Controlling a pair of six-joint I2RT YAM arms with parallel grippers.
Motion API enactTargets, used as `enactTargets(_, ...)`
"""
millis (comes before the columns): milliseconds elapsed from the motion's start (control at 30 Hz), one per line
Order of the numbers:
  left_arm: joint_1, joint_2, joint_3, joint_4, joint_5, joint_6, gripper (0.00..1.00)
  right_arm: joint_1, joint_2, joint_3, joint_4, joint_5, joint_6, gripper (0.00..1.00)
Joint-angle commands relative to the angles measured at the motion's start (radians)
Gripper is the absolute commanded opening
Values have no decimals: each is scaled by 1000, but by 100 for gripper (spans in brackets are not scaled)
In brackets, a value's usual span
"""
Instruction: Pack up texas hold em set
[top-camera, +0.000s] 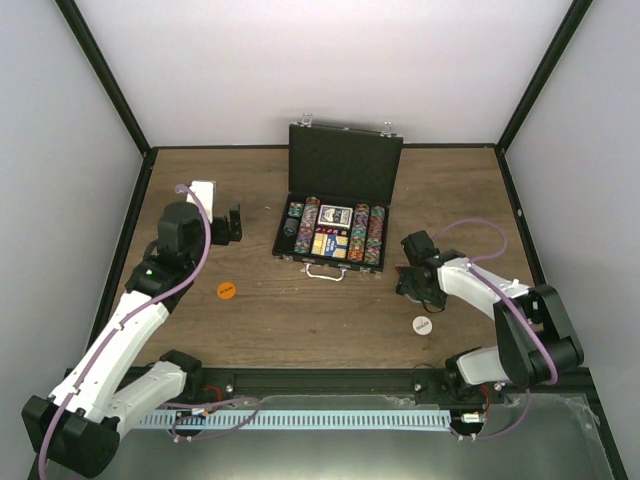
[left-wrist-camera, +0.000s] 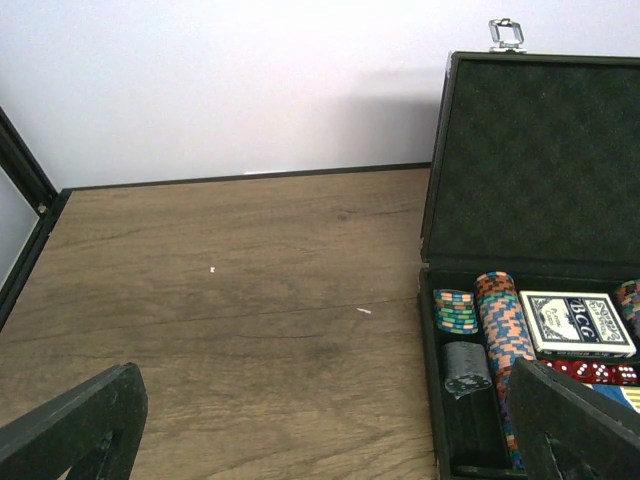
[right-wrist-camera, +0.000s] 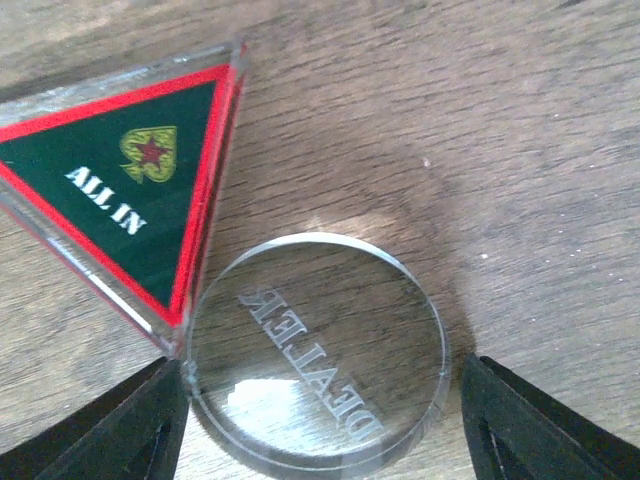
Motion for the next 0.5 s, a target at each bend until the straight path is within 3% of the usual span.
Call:
enactTargets(0, 3, -1, -8, 21, 7, 4, 100, 11, -53, 19, 20, -12, -3, 74)
enactTargets(467, 4, -5, -8, 18, 7, 4, 100, 13, 20, 12, 36, 42, 0, 79)
